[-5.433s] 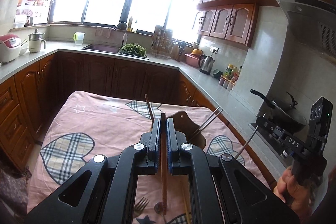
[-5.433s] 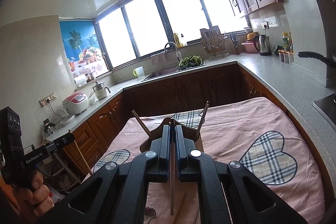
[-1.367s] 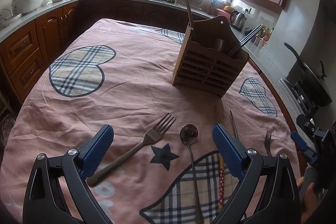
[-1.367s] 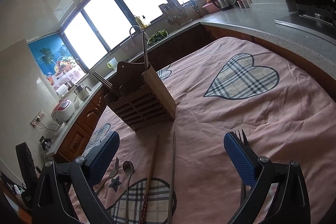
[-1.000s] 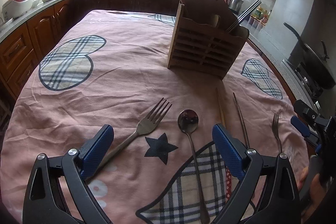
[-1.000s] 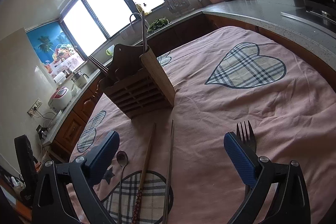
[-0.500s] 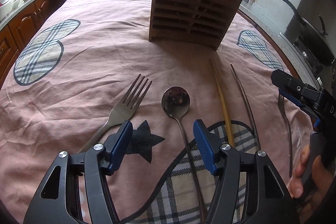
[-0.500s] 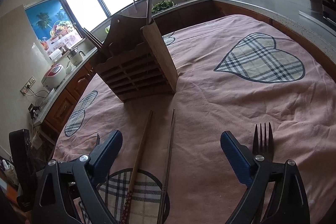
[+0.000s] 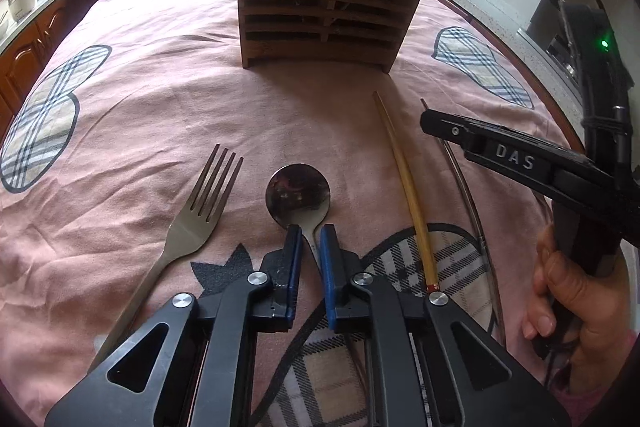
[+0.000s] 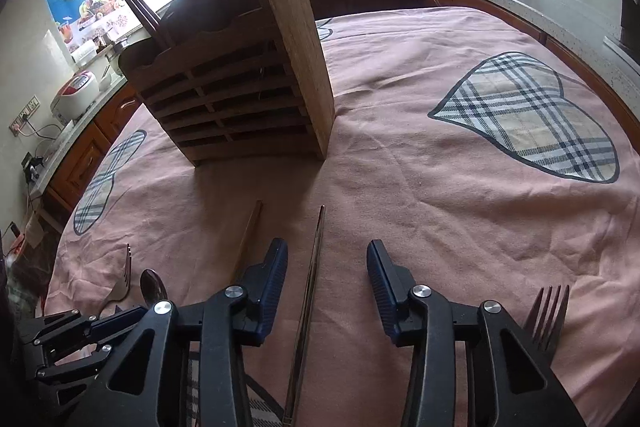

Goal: Organize utensils
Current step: 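Grasp the metal spoon with the left tool while the right tool grasps a fork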

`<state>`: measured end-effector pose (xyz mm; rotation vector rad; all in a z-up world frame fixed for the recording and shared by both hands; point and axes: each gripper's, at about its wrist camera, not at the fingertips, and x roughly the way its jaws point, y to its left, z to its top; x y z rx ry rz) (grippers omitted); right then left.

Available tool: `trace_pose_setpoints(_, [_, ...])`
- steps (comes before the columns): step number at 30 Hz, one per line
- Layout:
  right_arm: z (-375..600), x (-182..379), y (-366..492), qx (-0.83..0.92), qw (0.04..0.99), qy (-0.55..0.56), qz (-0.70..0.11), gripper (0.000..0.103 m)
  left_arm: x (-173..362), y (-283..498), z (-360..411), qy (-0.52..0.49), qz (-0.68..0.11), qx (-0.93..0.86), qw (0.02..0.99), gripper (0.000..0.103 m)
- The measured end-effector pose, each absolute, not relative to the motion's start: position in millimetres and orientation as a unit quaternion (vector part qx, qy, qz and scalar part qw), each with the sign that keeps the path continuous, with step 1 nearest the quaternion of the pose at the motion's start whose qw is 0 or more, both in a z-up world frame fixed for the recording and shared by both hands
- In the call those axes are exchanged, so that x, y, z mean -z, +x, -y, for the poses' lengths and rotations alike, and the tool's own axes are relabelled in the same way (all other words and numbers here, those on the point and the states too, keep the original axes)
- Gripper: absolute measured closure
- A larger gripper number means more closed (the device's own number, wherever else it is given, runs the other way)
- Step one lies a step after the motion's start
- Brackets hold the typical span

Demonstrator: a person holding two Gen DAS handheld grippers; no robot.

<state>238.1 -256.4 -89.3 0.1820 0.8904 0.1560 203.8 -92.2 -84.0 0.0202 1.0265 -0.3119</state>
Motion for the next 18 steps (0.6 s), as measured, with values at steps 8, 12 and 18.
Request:
trace_pose_setpoints(8, [245, 92, 247, -0.072, 0.898, 0.049, -0.431, 0.097, 83, 207, 84, -0.028, -0.488, 0.174, 0.855, 0.099])
trace_pose_setpoints(12, [252, 84, 239, -0.08, 0.902, 0.067, -0.42, 0.099, 78, 203, 79, -0.032, -0.478, 0.177, 0.86, 0.1])
trace_pose_setpoints(18, [261, 60, 224, -0.089, 0.909, 0.096, -0.395, 0.099, 63, 194, 74, -0.04, -0.462, 0.183, 0.867, 0.101])
